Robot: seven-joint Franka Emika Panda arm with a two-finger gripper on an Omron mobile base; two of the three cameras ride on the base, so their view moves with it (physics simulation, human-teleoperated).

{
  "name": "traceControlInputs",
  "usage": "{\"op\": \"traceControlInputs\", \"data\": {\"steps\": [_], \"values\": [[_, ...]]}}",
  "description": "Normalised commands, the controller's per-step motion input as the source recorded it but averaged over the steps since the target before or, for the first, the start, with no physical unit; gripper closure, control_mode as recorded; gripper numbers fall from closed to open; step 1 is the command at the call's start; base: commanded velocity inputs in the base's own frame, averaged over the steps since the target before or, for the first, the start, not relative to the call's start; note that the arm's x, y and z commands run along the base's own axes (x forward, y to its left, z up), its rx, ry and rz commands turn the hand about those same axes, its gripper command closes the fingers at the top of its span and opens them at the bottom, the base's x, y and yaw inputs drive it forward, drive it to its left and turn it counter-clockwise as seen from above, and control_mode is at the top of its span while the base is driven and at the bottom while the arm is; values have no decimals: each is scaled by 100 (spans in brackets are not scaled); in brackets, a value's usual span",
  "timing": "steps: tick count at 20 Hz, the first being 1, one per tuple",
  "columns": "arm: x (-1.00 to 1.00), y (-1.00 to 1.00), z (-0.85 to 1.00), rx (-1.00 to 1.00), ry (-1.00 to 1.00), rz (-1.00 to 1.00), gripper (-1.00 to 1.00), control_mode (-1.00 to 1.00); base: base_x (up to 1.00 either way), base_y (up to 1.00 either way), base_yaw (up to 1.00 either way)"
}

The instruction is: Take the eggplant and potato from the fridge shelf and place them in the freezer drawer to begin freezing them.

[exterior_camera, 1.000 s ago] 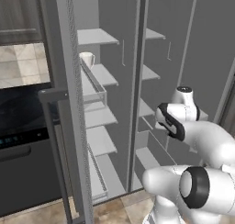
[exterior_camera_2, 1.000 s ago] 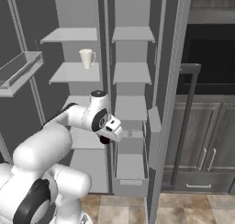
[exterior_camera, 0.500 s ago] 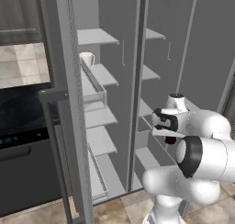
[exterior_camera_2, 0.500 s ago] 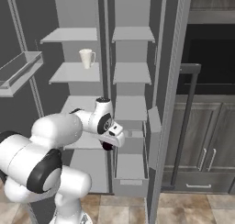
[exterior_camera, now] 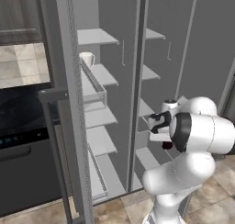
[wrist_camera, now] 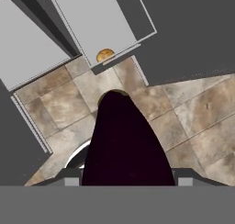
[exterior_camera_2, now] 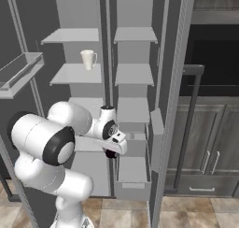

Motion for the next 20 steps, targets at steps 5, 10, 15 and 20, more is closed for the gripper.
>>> {"op": "traceControlInputs", "data": {"steps": [5,10,15,20], "values": [[24,0,-23,0,9,0,100,-100,0,0,0],[22,0,-22,0,7,0,100,-100,0,0,0],[4,-5,-17,0,0,0,100,-100,0,0,0],[6,-9,-9,0,0,0,100,-100,0,0,0]]}}
